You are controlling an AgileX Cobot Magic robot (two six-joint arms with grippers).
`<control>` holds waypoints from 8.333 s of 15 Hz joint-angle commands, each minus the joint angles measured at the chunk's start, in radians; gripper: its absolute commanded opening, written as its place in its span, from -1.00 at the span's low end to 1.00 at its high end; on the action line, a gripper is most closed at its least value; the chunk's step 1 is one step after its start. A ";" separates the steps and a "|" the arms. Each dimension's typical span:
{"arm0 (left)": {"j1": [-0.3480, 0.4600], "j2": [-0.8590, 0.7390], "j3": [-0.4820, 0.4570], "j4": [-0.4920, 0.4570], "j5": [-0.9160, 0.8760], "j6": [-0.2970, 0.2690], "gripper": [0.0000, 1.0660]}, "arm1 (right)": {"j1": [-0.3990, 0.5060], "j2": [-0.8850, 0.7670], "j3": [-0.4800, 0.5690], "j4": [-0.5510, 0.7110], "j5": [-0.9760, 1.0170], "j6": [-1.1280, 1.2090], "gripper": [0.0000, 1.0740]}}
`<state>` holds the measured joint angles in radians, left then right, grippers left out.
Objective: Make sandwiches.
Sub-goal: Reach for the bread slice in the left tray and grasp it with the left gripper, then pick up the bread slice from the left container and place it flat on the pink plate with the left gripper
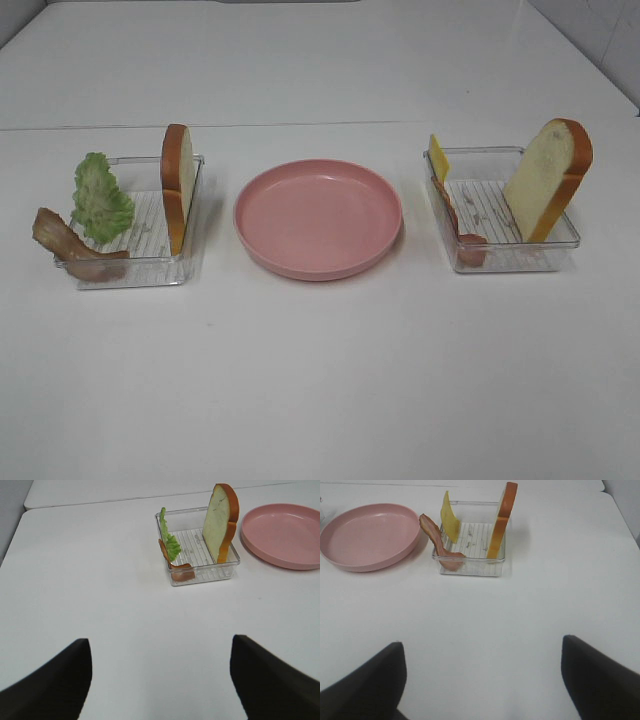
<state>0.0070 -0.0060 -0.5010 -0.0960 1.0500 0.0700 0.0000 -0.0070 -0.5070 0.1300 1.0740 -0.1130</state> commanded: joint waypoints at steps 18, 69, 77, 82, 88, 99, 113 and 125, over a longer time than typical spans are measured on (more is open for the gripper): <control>-0.003 -0.018 0.002 -0.009 -0.010 0.001 0.36 | 0.000 -0.012 0.003 -0.001 -0.010 -0.002 0.50; -0.351 2.105 -1.373 0.103 0.175 -0.343 0.36 | 0.000 -0.012 0.003 -0.001 -0.010 -0.002 0.50; -0.351 2.173 -1.373 0.103 0.066 -0.342 0.20 | 0.000 -0.012 0.003 -0.001 -0.010 -0.002 0.50; -0.351 2.204 -1.373 0.103 0.062 -0.340 -0.27 | 0.000 -0.012 0.003 -0.001 -0.010 -0.002 0.50; -0.351 2.201 -1.375 0.126 0.063 -0.340 -1.00 | 0.000 -0.012 0.003 -0.001 -0.010 -0.002 0.50; -0.326 2.173 -1.727 -0.198 0.192 -0.149 -1.00 | 0.000 -0.013 0.003 0.001 -0.010 -0.002 0.50; -0.300 2.545 -1.727 -0.850 0.156 0.057 -1.00 | 0.000 -0.013 0.003 0.004 -0.010 -0.002 0.50; -0.300 2.582 -1.727 -0.816 0.172 0.048 0.28 | 0.000 -0.013 0.003 0.004 -0.010 -0.002 0.50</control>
<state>-0.2910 2.5730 -2.2260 -0.9030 1.2150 0.1130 0.0000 -0.0070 -0.5070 0.1330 1.0740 -0.1130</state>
